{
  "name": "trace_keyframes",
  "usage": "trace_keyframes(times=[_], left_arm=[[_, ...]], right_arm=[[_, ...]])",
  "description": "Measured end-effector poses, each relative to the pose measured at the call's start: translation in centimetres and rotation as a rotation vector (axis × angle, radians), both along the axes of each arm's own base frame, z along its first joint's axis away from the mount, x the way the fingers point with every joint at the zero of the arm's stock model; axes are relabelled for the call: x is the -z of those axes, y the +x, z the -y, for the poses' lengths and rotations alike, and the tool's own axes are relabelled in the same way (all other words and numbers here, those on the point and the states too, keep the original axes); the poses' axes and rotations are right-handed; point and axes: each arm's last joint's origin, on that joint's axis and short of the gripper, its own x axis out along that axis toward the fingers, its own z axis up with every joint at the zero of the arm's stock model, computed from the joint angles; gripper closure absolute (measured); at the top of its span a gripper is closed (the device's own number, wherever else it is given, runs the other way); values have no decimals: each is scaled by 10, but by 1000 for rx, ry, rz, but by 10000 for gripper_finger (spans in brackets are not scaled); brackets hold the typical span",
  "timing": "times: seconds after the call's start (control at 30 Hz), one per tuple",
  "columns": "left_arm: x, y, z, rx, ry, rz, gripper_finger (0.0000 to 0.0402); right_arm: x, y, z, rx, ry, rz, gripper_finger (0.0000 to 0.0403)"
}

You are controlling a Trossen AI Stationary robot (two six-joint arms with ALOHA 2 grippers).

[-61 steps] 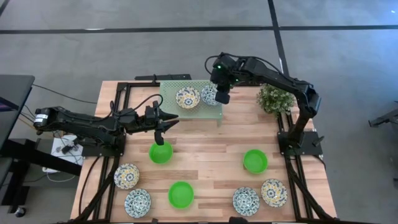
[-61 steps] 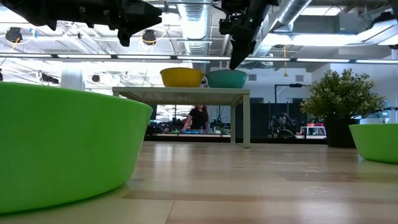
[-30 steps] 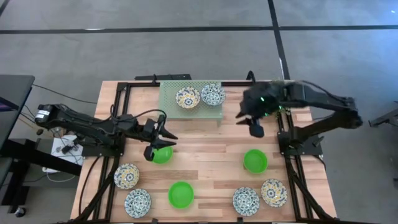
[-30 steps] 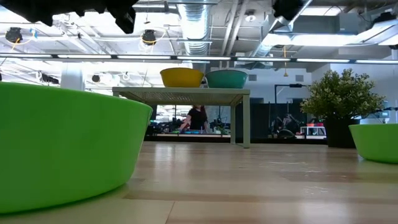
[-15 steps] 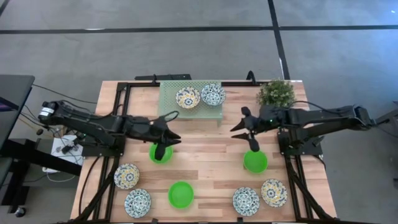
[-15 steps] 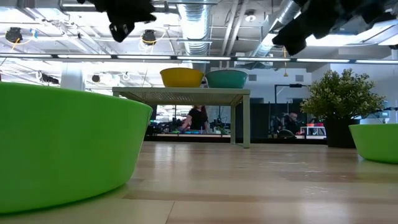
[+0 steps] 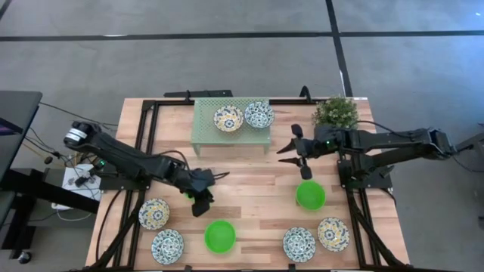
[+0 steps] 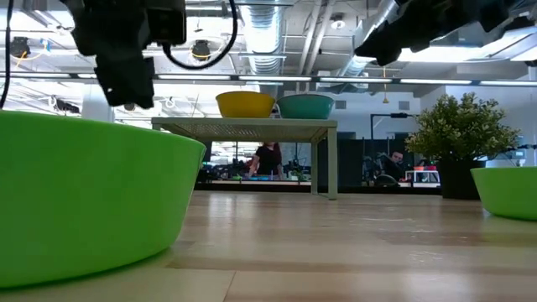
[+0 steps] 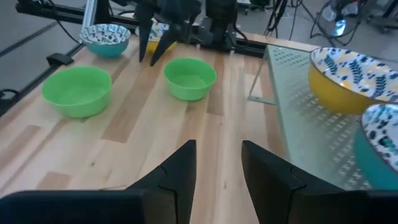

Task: Pick & Place Mini bowls
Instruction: Put the top left green bowl on the shelf

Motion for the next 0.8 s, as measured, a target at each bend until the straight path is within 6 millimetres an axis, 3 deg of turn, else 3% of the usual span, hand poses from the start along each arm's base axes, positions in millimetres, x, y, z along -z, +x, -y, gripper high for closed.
trace_keyframes(times=[0.33, 0.8], left_arm=[[13, -16, -8, -156, 16, -246, 315], [13, -15, -8, -226, 59, -210, 315]], right_arm=[[-8, 3, 5, -16, -118, 91, 280], [-11, 4, 5, -49, -221, 132, 280]])
